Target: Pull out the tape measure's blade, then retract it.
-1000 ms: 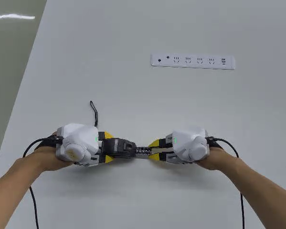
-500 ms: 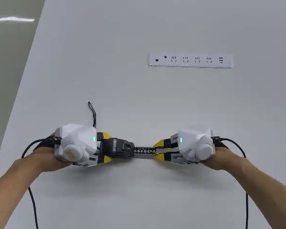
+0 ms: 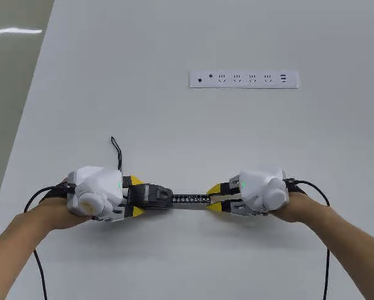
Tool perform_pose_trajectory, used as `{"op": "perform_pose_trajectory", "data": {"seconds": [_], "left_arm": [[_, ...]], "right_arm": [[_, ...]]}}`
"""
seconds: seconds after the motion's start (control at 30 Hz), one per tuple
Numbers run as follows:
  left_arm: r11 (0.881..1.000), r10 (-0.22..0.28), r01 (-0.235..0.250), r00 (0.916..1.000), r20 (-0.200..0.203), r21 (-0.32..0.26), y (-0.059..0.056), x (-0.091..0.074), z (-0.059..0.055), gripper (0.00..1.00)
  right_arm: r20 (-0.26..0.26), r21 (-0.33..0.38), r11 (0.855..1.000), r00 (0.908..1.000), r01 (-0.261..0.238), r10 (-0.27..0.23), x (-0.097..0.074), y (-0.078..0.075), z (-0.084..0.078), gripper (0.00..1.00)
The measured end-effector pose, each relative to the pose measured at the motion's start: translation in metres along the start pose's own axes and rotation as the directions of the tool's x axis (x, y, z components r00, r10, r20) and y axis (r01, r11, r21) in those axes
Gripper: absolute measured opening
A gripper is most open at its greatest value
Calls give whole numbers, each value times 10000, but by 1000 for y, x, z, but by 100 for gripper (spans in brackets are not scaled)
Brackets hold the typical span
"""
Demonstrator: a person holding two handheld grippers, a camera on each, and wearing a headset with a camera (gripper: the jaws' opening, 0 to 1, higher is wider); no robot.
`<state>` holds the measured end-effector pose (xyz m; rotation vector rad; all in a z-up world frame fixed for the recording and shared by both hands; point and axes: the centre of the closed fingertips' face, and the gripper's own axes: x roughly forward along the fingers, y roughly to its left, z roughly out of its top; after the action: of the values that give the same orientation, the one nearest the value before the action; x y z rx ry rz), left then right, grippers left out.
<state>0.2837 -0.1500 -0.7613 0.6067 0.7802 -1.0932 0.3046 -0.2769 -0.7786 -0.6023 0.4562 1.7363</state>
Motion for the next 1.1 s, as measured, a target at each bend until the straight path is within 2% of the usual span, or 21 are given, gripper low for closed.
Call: {"op": "perform_pose_trajectory", "data": {"seconds": [0.4, 1.1], "left_arm": [[10000, -1, 1, 10000, -46, 50, 0, 0, -1, 28], [10000, -27, 28, 9999, -111, 54, 0, 0, 0, 28]], "right_arm": [[-11, 112, 9999, 10000, 59, -59, -15, 1, -9, 9], [-20, 208, 9997, 9999, 125, -125, -28, 1, -20, 9]]}}
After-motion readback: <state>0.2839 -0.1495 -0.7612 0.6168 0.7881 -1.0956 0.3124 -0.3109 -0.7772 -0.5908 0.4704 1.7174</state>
